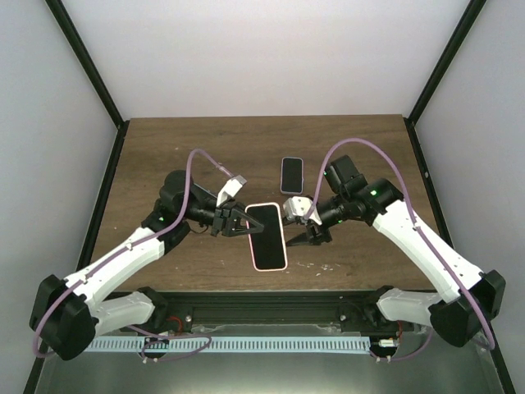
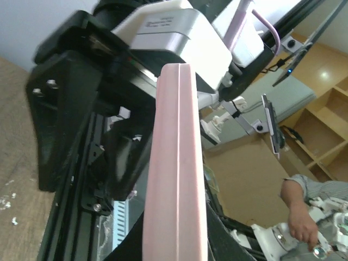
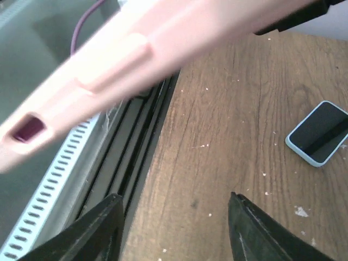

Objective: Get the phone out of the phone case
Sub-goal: Remove the phone case from the phone.

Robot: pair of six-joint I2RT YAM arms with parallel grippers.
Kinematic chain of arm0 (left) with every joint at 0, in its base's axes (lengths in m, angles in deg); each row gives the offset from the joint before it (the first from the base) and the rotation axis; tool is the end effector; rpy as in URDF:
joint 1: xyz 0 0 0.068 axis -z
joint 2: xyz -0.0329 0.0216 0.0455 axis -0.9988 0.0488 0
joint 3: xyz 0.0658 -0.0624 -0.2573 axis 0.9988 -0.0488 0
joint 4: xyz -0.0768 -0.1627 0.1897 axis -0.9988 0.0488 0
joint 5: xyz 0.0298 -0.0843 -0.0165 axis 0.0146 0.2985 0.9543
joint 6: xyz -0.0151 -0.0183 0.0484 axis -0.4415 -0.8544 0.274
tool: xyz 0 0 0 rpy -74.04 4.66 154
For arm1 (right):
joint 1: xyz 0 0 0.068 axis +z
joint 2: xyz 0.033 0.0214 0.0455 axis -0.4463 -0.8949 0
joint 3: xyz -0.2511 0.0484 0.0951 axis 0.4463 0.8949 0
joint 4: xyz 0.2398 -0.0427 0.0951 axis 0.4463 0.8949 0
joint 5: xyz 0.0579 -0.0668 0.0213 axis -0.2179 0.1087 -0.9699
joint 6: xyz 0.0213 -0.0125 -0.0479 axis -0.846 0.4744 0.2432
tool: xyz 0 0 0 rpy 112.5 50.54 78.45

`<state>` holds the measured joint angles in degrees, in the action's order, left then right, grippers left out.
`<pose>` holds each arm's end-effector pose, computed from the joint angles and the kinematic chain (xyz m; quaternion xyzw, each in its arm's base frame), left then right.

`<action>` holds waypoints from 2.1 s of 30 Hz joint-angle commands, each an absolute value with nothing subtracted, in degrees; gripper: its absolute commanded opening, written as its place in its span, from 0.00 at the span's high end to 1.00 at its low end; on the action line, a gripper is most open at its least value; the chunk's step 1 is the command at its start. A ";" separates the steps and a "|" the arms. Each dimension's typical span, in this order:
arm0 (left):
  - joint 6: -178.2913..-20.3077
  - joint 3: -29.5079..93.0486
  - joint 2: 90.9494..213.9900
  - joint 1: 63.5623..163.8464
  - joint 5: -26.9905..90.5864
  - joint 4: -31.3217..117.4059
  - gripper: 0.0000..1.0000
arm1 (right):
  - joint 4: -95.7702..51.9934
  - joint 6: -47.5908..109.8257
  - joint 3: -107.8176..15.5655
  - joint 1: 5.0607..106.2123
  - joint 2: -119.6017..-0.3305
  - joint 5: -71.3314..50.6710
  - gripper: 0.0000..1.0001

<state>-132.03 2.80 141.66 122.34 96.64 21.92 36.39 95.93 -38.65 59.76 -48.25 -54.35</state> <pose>0.1776 -0.1665 0.3212 0.3818 0.5913 -0.6875 0.1790 0.1696 0.1446 0.3322 -0.7002 0.5277 0.3614 0.3172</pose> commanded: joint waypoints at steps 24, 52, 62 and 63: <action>-114.20 5.35 134.37 120.89 81.20 38.07 1.00 | 35.75 86.53 -34.61 60.08 -44.36 -59.90 0.63; -126.59 3.67 138.66 120.97 88.97 27.99 1.00 | 36.49 95.32 -38.39 62.19 -44.94 -61.47 0.91; -129.16 1.60 135.43 121.01 87.85 25.60 1.00 | 32.81 91.43 -39.31 62.19 -48.76 -61.60 0.92; -128.19 1.66 134.92 120.99 86.94 27.54 1.00 | 34.02 91.93 -39.61 62.19 -48.77 -62.69 0.82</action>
